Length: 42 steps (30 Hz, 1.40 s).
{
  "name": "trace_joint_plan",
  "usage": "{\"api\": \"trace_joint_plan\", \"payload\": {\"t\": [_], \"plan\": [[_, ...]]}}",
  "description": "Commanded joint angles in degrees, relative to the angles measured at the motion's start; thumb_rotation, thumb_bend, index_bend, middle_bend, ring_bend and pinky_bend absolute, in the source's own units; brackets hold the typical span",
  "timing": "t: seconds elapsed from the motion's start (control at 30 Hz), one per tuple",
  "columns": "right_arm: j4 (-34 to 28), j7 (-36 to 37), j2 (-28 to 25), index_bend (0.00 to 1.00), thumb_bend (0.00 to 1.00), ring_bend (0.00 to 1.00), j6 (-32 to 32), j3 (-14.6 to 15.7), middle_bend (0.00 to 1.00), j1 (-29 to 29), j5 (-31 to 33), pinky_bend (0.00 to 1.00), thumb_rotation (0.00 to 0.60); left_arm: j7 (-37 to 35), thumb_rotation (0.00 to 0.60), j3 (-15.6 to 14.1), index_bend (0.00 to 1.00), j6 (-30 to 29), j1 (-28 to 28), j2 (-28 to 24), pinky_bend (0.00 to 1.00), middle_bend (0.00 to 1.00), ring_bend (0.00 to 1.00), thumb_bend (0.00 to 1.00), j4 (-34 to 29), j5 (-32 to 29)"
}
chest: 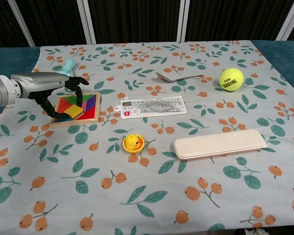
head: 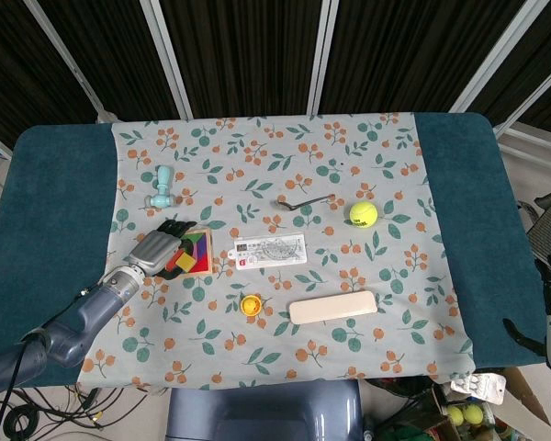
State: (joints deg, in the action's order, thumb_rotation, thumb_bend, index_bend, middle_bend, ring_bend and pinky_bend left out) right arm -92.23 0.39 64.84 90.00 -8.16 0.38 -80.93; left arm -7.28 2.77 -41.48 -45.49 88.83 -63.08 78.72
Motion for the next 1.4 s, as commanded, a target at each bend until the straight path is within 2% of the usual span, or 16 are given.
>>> {"api": "trace_joint_plan", "payload": {"t": [0.03,1.4], "plan": [[0.0,0.0,0.0,0.00,0.11,0.05,0.0,0.0,0.00,0.0,0.0,0.23,0.600,0.0,0.600,0.0,0.42,0.0,0.0,0.0,0.00,0.00,0.00,0.35,0.0,0.0],[-0.2,0.0,0.0,0.00,0.11,0.04,0.0,-0.1,0.00,-0.1,0.4,0.23,0.600,0.3,0.600,-0.1,0.41,0.1,-0.2,0.4,0.00,0.00,0.00,0.35,0.4,0.3]]}}
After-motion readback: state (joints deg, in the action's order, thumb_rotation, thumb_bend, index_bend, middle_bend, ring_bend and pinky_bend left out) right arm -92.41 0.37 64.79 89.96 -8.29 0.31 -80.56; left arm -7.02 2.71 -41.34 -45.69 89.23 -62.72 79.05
